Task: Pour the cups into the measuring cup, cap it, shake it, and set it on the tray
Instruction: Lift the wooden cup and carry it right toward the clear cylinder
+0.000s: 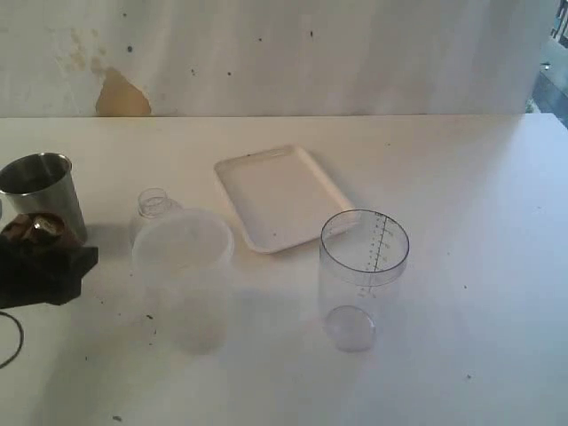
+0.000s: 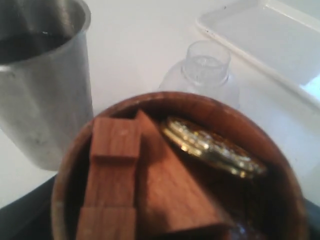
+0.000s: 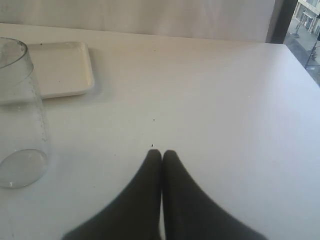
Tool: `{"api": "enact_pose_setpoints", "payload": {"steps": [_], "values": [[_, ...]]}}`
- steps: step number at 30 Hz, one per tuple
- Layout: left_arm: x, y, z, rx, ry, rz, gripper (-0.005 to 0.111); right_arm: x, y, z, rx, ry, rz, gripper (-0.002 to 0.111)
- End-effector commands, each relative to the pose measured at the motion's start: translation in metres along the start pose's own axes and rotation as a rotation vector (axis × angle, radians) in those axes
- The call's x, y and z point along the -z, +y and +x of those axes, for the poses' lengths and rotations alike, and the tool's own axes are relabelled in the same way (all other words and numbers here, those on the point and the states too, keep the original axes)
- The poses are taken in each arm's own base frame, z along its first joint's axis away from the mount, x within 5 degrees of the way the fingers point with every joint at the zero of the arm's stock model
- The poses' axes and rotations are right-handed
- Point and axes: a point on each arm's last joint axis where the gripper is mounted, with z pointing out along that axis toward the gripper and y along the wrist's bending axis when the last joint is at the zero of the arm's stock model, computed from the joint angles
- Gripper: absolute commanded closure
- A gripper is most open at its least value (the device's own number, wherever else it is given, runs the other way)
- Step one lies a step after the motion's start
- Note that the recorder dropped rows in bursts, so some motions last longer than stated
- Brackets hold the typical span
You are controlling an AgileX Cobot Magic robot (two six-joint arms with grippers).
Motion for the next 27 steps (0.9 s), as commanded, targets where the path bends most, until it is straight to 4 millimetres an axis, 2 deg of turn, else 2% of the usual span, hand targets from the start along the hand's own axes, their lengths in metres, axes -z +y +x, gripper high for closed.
{"api": "enact_pose_setpoints", "payload": {"steps": [1, 3, 7, 9, 13, 17, 21, 27], "values": [[0.009, -0.003, -0.040, 0.032, -0.007, 0.025, 0.107, 0.000, 0.000, 0.001, -0.005, 0.000, 0.004, 0.108], [0.013, -0.006, -0.058, 0.029, -0.026, 0.056, 0.107, 0.000, 0.000, 0.001, -0.007, 0.000, 0.004, 0.108], [0.019, -0.017, -0.121, 0.063, -0.111, 0.192, 0.107, 0.000, 0.000, 0.001, -0.045, 0.000, 0.004, 0.108], [0.019, -0.023, -0.139, 0.053, -0.122, 0.230, 0.107, 0.000, 0.000, 0.001, -0.045, 0.000, 0.004, 0.108], [0.015, -0.054, -0.176, -0.019, -0.163, 0.325, 0.107, 0.000, 0.000, 0.001, -0.045, 0.000, 0.004, 0.108], [-0.003, -0.090, -0.184, -0.055, -0.141, 0.397, 0.107, 0.000, 0.000, 0.001, -0.045, 0.000, 0.004, 0.108], [-0.022, -0.130, -0.179, -0.121, -0.093, 0.495, 0.107, 0.000, 0.000, 0.001, -0.045, 0.000, 0.004, 0.108], [-0.052, -0.180, -0.190, -0.245, -0.102, 0.516, 0.107, 0.000, 0.000, 0.001, -0.045, 0.000, 0.004, 0.108]]}}
